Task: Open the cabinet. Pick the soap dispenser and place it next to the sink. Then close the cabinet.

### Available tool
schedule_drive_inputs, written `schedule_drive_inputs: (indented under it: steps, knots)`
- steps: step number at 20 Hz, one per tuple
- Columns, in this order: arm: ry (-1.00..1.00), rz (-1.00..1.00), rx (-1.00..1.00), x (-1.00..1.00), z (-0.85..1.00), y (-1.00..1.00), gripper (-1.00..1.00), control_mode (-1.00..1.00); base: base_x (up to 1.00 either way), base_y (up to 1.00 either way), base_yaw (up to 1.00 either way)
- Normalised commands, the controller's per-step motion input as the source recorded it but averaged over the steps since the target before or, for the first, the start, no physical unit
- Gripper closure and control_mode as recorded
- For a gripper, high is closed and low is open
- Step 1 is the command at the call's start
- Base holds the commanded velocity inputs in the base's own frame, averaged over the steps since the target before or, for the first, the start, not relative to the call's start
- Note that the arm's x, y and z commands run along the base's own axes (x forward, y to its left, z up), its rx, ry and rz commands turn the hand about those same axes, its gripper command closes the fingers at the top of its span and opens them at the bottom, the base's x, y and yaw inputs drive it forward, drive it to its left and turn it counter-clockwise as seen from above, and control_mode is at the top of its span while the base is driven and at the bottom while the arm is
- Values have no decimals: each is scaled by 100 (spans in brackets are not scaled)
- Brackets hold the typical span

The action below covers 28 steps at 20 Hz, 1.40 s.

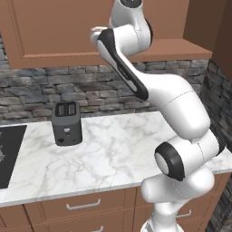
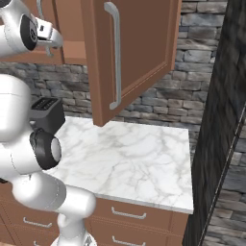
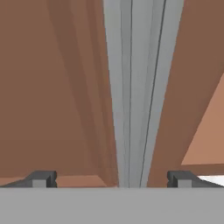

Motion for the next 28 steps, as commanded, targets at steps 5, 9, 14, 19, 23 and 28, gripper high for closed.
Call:
schedule_drive_inputs:
  steps: [5, 9, 14, 19, 23, 28]
  knots:
    - [-6, -4, 0, 0, 0, 3, -100, -100, 0, 0, 0]
    - [0, -11, 0, 1, 0, 0, -100, -100, 0, 0, 0]
    - [0, -5, 0, 18, 0, -6, -100, -100, 0, 0, 0]
    - [0, 0, 0, 33, 0, -24, -100, -100, 0, 0, 0]
    - [0, 0, 0, 26, -4, -27, -100, -100, 0, 0, 0]
    - [0, 0, 0, 0, 0, 0, 100, -100, 0, 0, 0]
